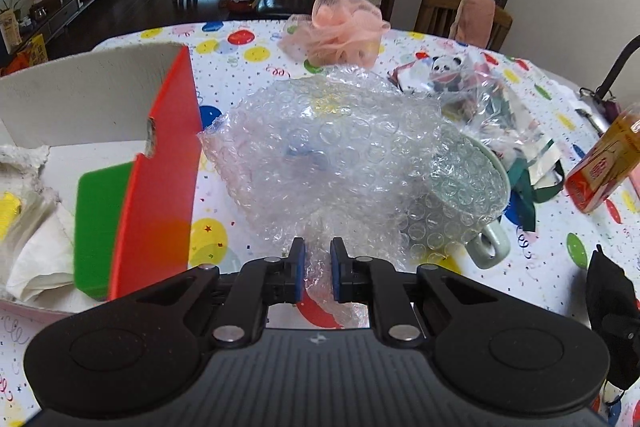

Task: Organize soft objects
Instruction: 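Grasp the bubble wrap with the left tool while the right tool grasps the black mask, then carry the bubble wrap and black mask over the cardboard box with both tools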

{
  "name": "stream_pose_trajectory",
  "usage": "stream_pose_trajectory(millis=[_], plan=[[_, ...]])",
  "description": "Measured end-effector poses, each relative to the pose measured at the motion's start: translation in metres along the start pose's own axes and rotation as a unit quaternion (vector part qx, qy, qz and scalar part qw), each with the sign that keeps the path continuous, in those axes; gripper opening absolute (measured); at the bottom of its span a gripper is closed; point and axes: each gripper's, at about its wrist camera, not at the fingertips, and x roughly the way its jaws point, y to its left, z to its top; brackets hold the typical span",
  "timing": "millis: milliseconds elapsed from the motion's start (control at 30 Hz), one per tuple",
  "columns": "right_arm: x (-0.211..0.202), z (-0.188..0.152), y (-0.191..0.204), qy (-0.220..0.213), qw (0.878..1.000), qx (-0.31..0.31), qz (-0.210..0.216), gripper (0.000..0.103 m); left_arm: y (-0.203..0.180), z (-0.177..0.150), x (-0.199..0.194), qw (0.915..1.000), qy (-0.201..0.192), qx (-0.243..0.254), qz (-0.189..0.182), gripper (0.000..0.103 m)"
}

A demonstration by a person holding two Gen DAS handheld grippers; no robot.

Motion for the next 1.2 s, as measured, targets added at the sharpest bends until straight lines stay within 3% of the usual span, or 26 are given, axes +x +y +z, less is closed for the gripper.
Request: stream_pose_trajectory(millis=[667, 967, 1200], plan=[[-0.079, 0.051, 0.056, -0.079, 0.992, 0.014, 0.097, 0.011, 0.035, 0.01, -0.08, 0.9978, -0.009, -0.002, -0.065, 0.013], [-0.084, 0.082, 0.096, -0.093, 0.985, -0.001, 0.147, 0.011, 0.069, 0.017, -0.108, 0.9971, -0.006, -0.009, -0.075, 0.013], [-0.08, 0.104, 0.136, -0.096, 0.98, -0.028, 0.173, 0.011, 0.106, 0.02, -0.126, 0.9981, -0.013, -0.006, -0.061, 0.013]])
